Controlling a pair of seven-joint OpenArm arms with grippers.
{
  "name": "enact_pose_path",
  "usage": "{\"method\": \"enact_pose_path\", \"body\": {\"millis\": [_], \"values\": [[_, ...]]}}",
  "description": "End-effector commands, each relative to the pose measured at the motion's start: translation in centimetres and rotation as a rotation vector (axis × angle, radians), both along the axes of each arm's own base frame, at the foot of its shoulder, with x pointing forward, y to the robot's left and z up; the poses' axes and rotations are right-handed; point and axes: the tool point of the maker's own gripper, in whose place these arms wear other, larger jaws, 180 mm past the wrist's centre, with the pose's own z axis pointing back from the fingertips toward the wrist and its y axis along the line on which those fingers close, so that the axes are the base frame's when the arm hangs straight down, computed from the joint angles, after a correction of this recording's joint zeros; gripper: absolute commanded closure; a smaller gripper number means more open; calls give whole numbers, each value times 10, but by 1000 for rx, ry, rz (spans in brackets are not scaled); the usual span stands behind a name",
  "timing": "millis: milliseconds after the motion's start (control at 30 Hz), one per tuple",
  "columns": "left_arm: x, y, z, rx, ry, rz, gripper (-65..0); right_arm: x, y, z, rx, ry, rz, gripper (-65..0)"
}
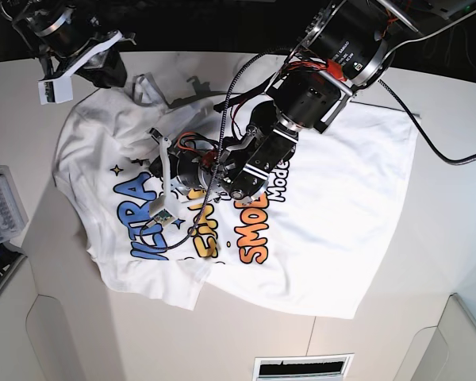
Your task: Layout the t-shirt on the table in an organized manner, then fold the t-shirt properly
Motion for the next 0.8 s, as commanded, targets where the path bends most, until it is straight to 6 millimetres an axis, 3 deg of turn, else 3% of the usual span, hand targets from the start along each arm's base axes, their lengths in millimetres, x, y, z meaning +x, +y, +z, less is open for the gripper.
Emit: {"method": "enact_pose_path", "body": {"millis": [0, 333, 467, 767], "values": [[10, 2, 4, 28, -24, 1, 0, 6, 2, 3, 15, -28, -1, -275], [10, 5, 3, 42, -31, -3, 0, 30, 15, -41, 110, 47, -21, -275], [11, 7, 2, 47, -34, -3, 0, 30, 18, -50, 130, 69, -21, -205], [13, 5, 5, 30, -47, 2, 0, 31, 18, -52, 130, 68, -23, -205]]}}
